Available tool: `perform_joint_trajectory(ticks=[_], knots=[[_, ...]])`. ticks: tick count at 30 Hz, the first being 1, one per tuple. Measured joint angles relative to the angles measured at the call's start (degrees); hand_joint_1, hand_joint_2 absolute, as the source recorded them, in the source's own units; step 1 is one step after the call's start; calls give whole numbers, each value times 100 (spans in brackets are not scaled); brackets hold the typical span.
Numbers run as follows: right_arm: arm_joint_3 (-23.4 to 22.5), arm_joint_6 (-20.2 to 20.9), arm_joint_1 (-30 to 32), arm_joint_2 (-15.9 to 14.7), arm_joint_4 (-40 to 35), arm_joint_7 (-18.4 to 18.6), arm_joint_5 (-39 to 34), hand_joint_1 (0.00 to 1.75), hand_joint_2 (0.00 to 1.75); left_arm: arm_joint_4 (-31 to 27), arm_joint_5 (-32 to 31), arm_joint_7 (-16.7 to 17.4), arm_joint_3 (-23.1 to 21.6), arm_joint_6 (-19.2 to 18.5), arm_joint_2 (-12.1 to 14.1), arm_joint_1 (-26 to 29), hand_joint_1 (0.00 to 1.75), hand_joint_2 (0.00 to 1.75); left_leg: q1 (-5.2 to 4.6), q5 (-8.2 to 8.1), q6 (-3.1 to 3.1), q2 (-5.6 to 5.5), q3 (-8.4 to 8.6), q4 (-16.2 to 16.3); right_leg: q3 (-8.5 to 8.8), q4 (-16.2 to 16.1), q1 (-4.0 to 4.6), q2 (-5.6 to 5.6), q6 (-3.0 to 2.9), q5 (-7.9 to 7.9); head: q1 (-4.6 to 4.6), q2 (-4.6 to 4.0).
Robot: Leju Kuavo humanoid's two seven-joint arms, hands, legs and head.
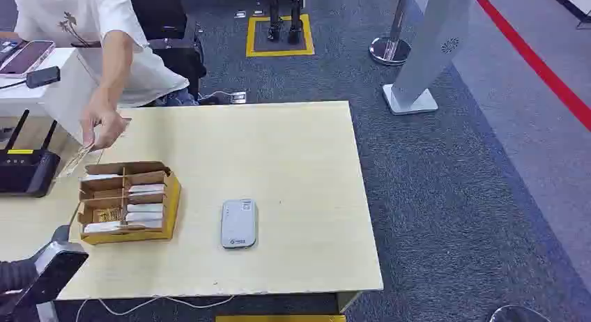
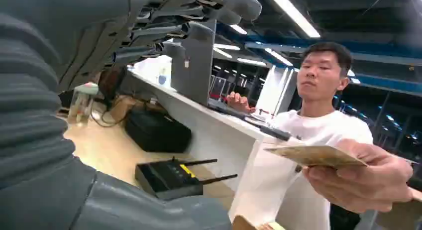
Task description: Pass the card to the sensor for recognition and then transmit it.
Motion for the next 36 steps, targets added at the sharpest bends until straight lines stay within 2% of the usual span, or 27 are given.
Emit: perform_joint_trajectory(ticks=[4, 12, 15, 24, 25, 26, 27, 28, 29, 32, 36], knots=[[0, 0, -1, 2, 0, 0, 0, 0, 0, 0, -37, 20, 0, 2, 142, -3, 0, 175, -2, 0, 0, 0, 0, 0, 0, 0, 0, 0, 0, 0, 0, 0], [0, 0, 0, 4, 2, 0, 0, 0, 0, 0, -59, 44, 0, 2, 231, -5, 0, 175, -4, 0, 1, 0, 0, 0, 0, -1, 0, 0, 0, 0, 0, -2], [0, 2, -1, 4, 0, 2, 2, 0, 0, 0, -558, 256, 0, 83, 269, -4, 0, 175, -3, 0, 0, 0, 0, 0, 1, -1, 0, 0, 0, 0, 0, -2], [0, 2, -1, 4, 0, 2, 4, 0, 0, 0, -681, 309, 0, 100, 282, -3, 0, 175, -3, -1, 0, 0, -1, 0, 1, -1, 0, 0, 0, 0, 0, -2], [0, 2, -1, 7, 2, 11, 13, 0, 0, 0, -1356, 583, 2, 175, 402, 3, 0, 175, 1, 0, 0, 0, -1, 0, 1, 0, 0, 0, 0, 0, 2, 0], [0, 2, -4, 7, 2, 33, 46, 0, 0, 13, -3324, 1257, 66, 232, 892, 5, 0, 175, 2, 1, -1, -1, 0, 0, 0, 1, 1, -2, -3, -2, -2, 0], [0, 2, -6, 7, 2, 35, 46, 0, 0, 22, -3478, 1278, 70, 217, 974, -4, 0, 175, 2, 1, -1, -2, 0, -1, 0, 1, 1, -2, -3, -2, -2, 0], [2, 15, -28, 13, 2, 35, 57, 0, 0, 74, -3760, 1331, 70, 118, 1189, -81, 0, 175, 3, 1, -2, -1, 0, -1, -2, 2, 1, -1, -4, -2, 0, -2], [18, 37, -44, 28, 2, 37, 138, 0, 0, 304, -4043, 1447, -24, -24, 1361, -429, 0, 175, 0, 2, -2, -2, 0, -1, -1, 1, 1, -2, -4, -2, 0, 0], [63, 63, -78, 28, 2, 42, 168, 0, 0, 790, -4113, 1537, -284, -234, 1414, -989, 0, 175, -2, 3, 0, -3, 1, -1, 0, 0, 1, -2, -3, 0, 2, -2], [129, 72, -106, 28, 2, 24, 247, 0, 0, 1397, -4081, 1567, -492, -332, 1431, -1546, 0, 175, -2, 5, -2, -1, 2, 0, 0, 1, 0, -2, -4, 2, 4, 0]])
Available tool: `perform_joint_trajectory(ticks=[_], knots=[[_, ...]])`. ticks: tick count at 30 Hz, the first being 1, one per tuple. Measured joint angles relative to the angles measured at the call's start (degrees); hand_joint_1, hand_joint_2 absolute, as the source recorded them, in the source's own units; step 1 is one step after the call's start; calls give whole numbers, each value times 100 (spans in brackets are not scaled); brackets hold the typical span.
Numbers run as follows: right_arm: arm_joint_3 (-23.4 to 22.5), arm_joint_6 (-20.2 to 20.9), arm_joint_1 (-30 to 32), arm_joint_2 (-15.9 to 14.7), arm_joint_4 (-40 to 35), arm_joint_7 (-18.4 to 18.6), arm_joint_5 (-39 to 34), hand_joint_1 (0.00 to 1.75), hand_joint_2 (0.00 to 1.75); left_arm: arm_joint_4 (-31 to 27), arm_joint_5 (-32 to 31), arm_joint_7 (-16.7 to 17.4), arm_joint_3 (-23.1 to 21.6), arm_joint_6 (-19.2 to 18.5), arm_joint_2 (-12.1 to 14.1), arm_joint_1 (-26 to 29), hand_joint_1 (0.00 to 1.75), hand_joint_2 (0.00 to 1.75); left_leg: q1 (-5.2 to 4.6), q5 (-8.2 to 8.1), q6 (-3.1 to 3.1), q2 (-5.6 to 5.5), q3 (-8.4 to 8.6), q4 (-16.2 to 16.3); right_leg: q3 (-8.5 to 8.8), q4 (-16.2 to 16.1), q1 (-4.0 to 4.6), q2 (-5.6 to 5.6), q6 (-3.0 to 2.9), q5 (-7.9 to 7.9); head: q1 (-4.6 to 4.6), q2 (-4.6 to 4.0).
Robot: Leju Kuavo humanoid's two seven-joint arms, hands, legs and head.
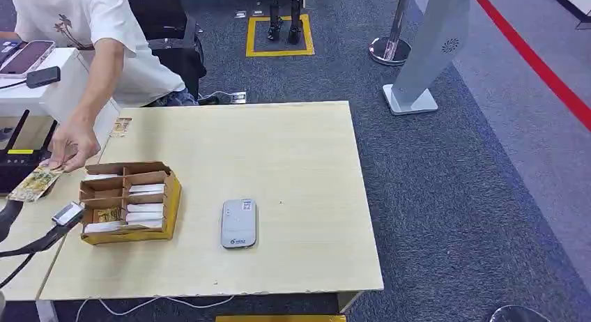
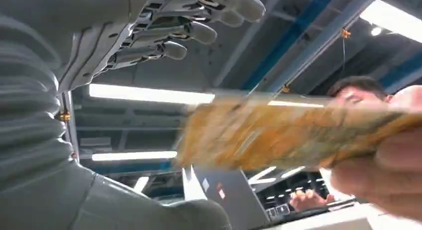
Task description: Pass the card to the sensor for recognition and then transmit it.
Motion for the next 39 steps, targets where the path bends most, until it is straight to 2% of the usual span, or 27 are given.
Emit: perform_joint_trajectory(ticks=[3, 7, 8, 9, 16, 39], knots=[[26, 2, -7, 0, 0, 0, -7, 0, 0, 332, 66, -9, -120, -4, 0, -265, 0, 175, 1, 0, -1, 3, 0, 0, -2, 0, 0, 4, 0, 0, -2, 0], [48, 0, -10, 0, 0, 28, -4, 0, 0, 476, 129, -15, -262, -74, -24, -461, 2, 175, 1, -1, -1, 3, -2, 0, -6, -1, 0, 4, 0, -1, -2, 0], [48, 2, -11, 0, 0, 28, -4, 0, 0, 511, 147, -9, -293, -90, -31, -527, 44, 175, 1, -1, -1, 2, -3, 0, -7, -1, 0, 4, 0, -1, -4, -2], [50, 0, -12, 0, 0, 28, -4, 0, 0, 572, 173, -2, -337, -105, -50, -580, 175, 175, 1, -1, -1, 2, -4, 0, -7, -1, 0, 4, 0, -1, 0, -2], [79, 2, -19, 0, 0, 26, 7, 0, 0, 806, 332, 2, -507, -39, -131, -733, 175, 175, 1, -2, -2, 7, -3, 0, -7, 0, 0, 9, -1, -1, -4, -2], [107, 26, -18, 0, 0, 11, 7, 0, 0, 815, 570, -85, -610, 35, -267, -699, 175, 175, 1, -2, -2, 7, -4, 0, -6, 0, 0, 10, 0, -1, -2, -2]])
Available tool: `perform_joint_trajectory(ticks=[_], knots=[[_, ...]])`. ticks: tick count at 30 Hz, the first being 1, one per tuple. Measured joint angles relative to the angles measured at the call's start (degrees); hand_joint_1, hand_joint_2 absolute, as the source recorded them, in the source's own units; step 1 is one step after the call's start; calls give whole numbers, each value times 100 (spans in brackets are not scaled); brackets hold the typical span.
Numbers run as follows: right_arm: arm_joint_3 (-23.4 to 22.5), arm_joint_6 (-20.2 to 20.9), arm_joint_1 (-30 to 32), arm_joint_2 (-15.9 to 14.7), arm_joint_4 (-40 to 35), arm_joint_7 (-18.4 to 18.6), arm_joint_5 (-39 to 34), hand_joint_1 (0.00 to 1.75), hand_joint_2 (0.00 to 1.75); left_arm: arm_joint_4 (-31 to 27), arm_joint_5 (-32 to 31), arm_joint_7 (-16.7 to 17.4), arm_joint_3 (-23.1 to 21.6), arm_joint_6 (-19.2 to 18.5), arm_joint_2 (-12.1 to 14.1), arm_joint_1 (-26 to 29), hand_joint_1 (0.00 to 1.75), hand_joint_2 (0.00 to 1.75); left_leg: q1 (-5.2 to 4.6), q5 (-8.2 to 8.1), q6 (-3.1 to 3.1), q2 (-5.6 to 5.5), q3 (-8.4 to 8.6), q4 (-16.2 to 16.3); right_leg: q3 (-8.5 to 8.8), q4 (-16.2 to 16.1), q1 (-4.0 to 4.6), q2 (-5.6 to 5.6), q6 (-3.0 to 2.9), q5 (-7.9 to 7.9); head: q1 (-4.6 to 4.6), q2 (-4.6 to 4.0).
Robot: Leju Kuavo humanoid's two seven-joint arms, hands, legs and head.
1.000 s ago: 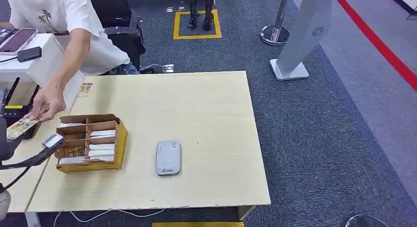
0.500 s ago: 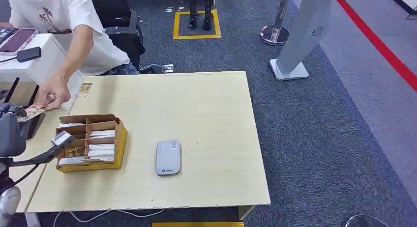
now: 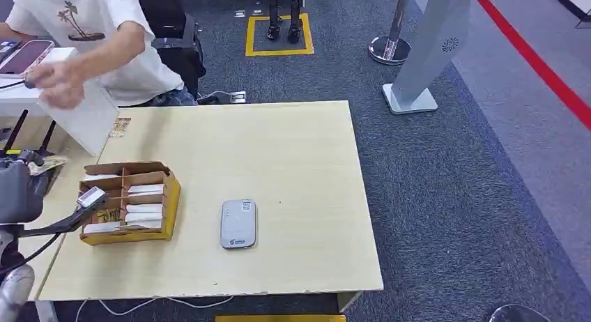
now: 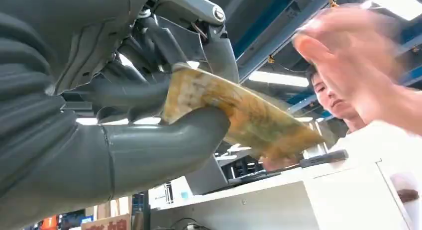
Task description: Pass the card to the sensor for recognition and then transmit it.
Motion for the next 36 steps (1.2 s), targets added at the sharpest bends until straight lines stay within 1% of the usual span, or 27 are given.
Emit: perform_joint_trajectory(ticks=[3, 6, 8, 10, 13, 15, 17, 19, 28, 34, 36], knots=[[2, 0, 0, 0, 0, 2, 0, 0, 0, -4, 39, -55, -2, 26, -22, 32, 175, 175, 0, 0, 0, 0, 0, 0, 0, 0, 0, 0, 0, 0, 0, 0], [2, 9, 0, 0, 0, 33, -15, 0, 0, -55, 166, -155, -7, 120, -107, 124, 175, 175, -1, 0, 0, 0, 0, 0, -1, -1, 0, 0, 0, 0, 0, 2], [2, 26, -1, 0, 2, 37, -20, 0, 0, -105, 273, -254, -57, 267, -269, 197, 175, 175, -6, -1, 2, -2, 0, 0, 0, -1, -1, -1, 1, 0, 0, 2], [2, 33, -3, 0, 2, 31, -17, 0, 0, -162, 319, -337, -186, 420, -505, 283, 175, 175, -8, -2, 3, -2, 0, 0, 1, -2, -3, -2, 1, 0, 0, 2], [2, 31, -3, 0, 2, -4, -19, 0, 0, -242, 378, -415, -515, 686, -864, 422, 175, 175, -14, -3, 4, -2, 0, 0, 2, -3, -10, -2, 2, 0, 0, 0], [2, 22, -4, 0, 2, -17, -17, 0, 0, -247, 424, -422, -722, 794, -1084, 499, 175, 175, -15, -3, 5, -2, 0, 1, 2, -3, -18, -2, 3, 1, 0, 0], [2, 18, -2, 0, 2, -9, -9, 0, 0, -247, 494, -424, -963, 859, -1252, 560, 175, 175, -15, -4, 6, -2, 0, 1, 2, -4, -18, -2, 3, 0, 0, 2], [2, 20, -2, 0, 2, 9, -9, 0, 0, -247, 531, -450, -1091, 898, -1360, 596, 175, 175, -15, -4, 6, -2, 0, 1, 1, -3, -18, -2, 3, 0, 0, 2], [39, 68, -1, 0, 2, 50, 2, 0, 0, -240, 675, -527, -1458, 994, -1685, 736, 175, 175, -12, -4, 6, -2, 0, 0, 0, -1, -17, -1, 3, -1, 0, 2], [44, 66, 1, 0, 2, 50, 0, 0, 0, -234, 671, -533, -1571, 1023, -1803, 858, 175, 175, -14, -4, 6, -2, 0, 0, 0, -2, -17, -1, 3, -1, -2, 2], [44, 63, 2, -2, 2, 52, 0, 0, 0, -197, 610, -485, -1613, 1065, -1858, 950, 175, 175, -14, -4, 6, -2, 0, 0, 0, -2, -17, -1, 3, -1, 0, 2]])
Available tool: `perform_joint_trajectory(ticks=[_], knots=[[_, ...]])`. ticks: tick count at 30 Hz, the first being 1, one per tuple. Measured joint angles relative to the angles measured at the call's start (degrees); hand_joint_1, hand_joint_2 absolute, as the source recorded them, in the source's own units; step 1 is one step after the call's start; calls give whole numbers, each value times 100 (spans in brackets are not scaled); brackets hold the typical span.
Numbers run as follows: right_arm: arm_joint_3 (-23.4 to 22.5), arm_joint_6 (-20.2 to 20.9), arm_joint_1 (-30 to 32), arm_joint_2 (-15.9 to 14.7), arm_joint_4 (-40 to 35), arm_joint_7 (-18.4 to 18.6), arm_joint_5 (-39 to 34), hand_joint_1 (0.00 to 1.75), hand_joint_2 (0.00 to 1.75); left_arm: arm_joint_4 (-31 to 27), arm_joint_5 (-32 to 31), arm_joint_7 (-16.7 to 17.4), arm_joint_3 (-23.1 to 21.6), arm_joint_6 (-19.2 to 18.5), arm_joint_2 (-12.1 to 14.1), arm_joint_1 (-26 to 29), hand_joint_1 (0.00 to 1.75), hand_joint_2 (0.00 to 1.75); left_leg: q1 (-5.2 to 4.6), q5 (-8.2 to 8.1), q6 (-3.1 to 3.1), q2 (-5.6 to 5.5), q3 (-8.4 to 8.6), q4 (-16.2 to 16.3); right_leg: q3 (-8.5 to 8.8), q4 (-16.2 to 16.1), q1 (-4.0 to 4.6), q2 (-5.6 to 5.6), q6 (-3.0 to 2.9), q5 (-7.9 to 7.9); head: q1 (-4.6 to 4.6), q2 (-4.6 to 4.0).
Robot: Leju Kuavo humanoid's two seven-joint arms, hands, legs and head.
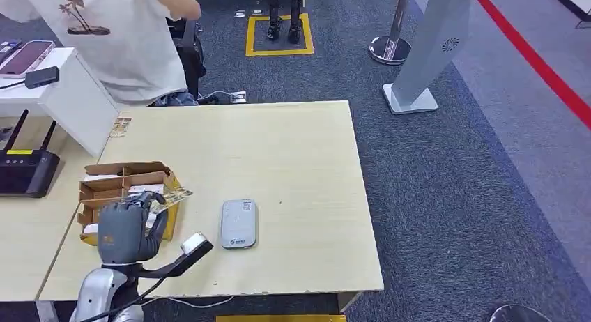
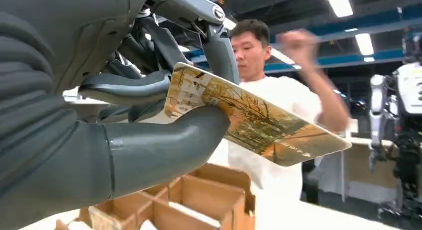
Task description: Pass the card to the sensor for recognition and then transmit it.
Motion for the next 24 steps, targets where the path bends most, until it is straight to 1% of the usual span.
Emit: perform_joint_trajectory(ticks=[3, 6, 11, 13, 19, 21, 24], knots=[[0, -9, 0, 0, 0, 13, 13, 0, 0, 138, -122, 138, -4, 149, -103, 119, 175, 175, 0, -1, 1, 0, 0, 0, 0, -1, 0, 0, 0, 0, 0, 0], [13, -24, 0, -4, 0, 15, 81, 0, 0, 297, -299, 256, -4, 262, -138, 196, 175, 175, 1, -2, 3, 0, 0, 0, 0, -1, 0, -1, 0, 0, -2, 0], [68, -33, -1, -33, 0, 11, 103, 0, 0, 590, -614, 426, 0, 277, -138, 194, 175, 175, 1, -1, 2, 0, 1, 0, 0, 1, 0, -1, 0, 0, -2, 0], [100, -33, -1, -39, 0, -7, 118, 0, 0, 751, -692, 444, 11, 277, -122, 148, 175, 175, 1, -1, 2, -1, 1, 0, 0, 1, 0, -1, 0, 0, 0, 0], [177, -28, -2, -44, 0, -28, 195, 0, 0, 1150, -758, 408, 48, 326, -120, -49, 175, 175, 1, -1, 2, -1, 0, 0, 0, 1, 0, -2, 0, 0, -2, -2], [206, -11, -2, -46, 0, -28, 197, 0, 0, 1231, -734, 312, 48, 378, -127, -113, 175, 175, 0, -1, 2, -1, 0, 0, 1, 1, 0, -2, 0, 0, -2, 0], [238, 15, -3, -50, 0, -28, 197, 0, 0, 1311, -485, 80, 48, 380, -179, -203, 175, 175, 0, -1, 2, -2, 0, 0, 1, 0, 0, -2, 0, 0, -2, 0]])
